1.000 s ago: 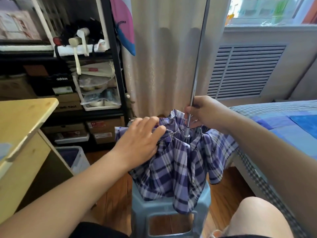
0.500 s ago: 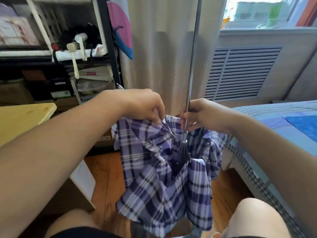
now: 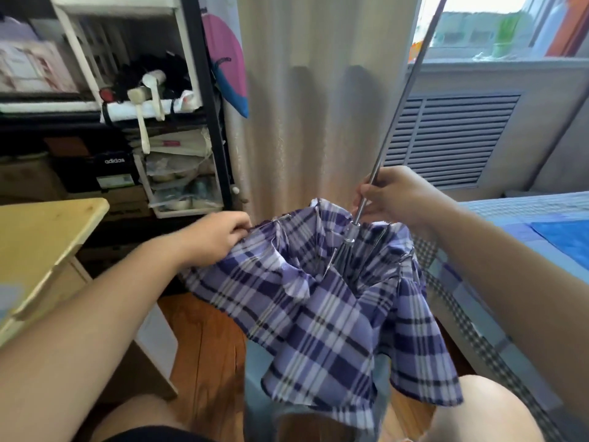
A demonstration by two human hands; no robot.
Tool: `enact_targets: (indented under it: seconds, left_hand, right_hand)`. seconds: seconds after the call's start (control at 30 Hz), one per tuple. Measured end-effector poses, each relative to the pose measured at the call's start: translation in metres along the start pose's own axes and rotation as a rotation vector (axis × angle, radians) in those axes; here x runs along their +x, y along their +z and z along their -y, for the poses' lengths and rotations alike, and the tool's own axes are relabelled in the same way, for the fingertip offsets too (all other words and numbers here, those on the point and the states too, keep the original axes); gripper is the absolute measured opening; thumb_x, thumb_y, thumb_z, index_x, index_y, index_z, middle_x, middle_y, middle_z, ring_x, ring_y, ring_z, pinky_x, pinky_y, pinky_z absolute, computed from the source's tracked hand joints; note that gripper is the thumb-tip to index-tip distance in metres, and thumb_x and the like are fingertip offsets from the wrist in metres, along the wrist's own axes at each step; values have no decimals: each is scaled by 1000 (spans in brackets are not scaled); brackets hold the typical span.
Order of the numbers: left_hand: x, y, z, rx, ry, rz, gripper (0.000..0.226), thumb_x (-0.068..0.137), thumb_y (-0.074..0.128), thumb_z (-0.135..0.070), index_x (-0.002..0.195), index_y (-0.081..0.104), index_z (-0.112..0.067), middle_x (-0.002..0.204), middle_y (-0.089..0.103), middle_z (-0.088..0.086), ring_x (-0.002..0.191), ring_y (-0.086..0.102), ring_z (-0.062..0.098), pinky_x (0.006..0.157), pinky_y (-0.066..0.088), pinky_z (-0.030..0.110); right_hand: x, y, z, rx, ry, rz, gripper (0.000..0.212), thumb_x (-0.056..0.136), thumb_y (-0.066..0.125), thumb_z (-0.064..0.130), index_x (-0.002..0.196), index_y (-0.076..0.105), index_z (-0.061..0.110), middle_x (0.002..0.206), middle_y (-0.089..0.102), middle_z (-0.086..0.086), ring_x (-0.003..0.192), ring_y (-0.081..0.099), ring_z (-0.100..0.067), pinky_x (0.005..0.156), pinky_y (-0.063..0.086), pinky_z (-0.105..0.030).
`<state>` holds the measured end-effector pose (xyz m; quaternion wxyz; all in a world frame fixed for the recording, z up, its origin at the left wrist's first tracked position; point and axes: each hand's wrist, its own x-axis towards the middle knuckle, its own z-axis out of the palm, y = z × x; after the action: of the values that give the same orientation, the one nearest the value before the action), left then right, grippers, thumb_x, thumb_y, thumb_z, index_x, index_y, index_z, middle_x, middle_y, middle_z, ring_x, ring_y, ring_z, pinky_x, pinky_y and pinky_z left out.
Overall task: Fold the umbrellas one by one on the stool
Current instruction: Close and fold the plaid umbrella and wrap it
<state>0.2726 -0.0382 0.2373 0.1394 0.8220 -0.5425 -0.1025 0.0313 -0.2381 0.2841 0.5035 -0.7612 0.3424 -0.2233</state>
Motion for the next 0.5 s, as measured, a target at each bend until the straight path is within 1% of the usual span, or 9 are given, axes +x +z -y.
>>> enact_targets:
  seconds: [0.07, 0.1, 0.17, 0.2, 0.27, 0.3, 0.4, 0.43, 0.5]
  left_hand:
    - [-13, 21, 6, -151, -45, -57, 16, 103, 56, -16, 95, 62, -29, 96, 68, -6, 93, 62, 15, 81, 43, 31]
    - [-17, 34, 9, -224, -54, -72, 17, 102, 58, -16, 94, 62, -30, 97, 70, -7, 94, 64, 14, 84, 46, 32]
    - [-23, 57, 8, -297, -71, -64, 13, 100, 61, -17, 100, 66, -29, 105, 74, -6, 102, 67, 15, 92, 50, 33]
    - [-25, 66, 4, -279, -71, -51, 14, 100, 62, -19, 108, 68, -28, 114, 74, -5, 108, 67, 16, 93, 48, 30]
    - [-22, 78, -3, -238, -99, -81, 27, 101, 61, -20, 127, 68, -19, 128, 69, 0, 119, 62, 20, 95, 44, 27]
    - [-21, 80, -9, -271, -125, -133, 30, 102, 60, -20, 131, 67, -17, 131, 68, 0, 122, 61, 20, 98, 44, 28]
    - [-16, 77, -24, -470, -166, -273, 28, 102, 59, -23, 128, 69, -19, 127, 69, -2, 120, 62, 17, 103, 45, 29]
    - [-14, 76, -29, -529, -168, -264, 29, 102, 60, -28, 129, 68, -20, 126, 69, -4, 120, 62, 15, 102, 44, 28]
    - [-12, 72, -40, -616, -173, -169, 41, 101, 62, -36, 139, 60, -22, 129, 63, -8, 122, 58, 11, 105, 43, 27]
  right_hand:
    - [0, 4, 3, -8, 1, -4, 9, 105, 55, 5, 100, 61, 0, 95, 71, -17, 84, 75, -32, 74, 65, -36]
    - [1, 8, 3, -25, -3, -1, 10, 105, 56, 6, 101, 62, -1, 96, 72, -16, 81, 76, -29, 72, 65, -34]
    - [5, 19, -2, -82, -7, 6, 11, 104, 57, 9, 99, 63, 2, 98, 74, -17, 80, 77, -26, 77, 65, -37]
    - [6, 24, -4, -113, -6, 11, 12, 104, 58, 11, 98, 65, 3, 98, 75, -16, 81, 78, -26, 81, 65, -41]
    - [9, 34, -7, -159, -11, 20, 13, 104, 60, 14, 97, 66, 5, 97, 75, -14, 82, 78, -27, 83, 64, -45]
    - [9, 38, -8, -170, -14, 19, 14, 104, 60, 15, 97, 66, 6, 98, 75, -14, 82, 78, -27, 83, 64, -45]
    - [9, 44, -5, -184, -13, 1, 15, 104, 60, 16, 93, 66, 7, 100, 74, -16, 82, 78, -28, 79, 65, -44]
    - [9, 45, -4, -186, -15, -4, 15, 104, 60, 15, 92, 66, 7, 101, 73, -17, 82, 78, -28, 78, 65, -44]
    - [7, 45, 0, -193, -22, -15, 15, 103, 60, 16, 93, 66, 7, 102, 73, -17, 81, 78, -28, 77, 65, -43]
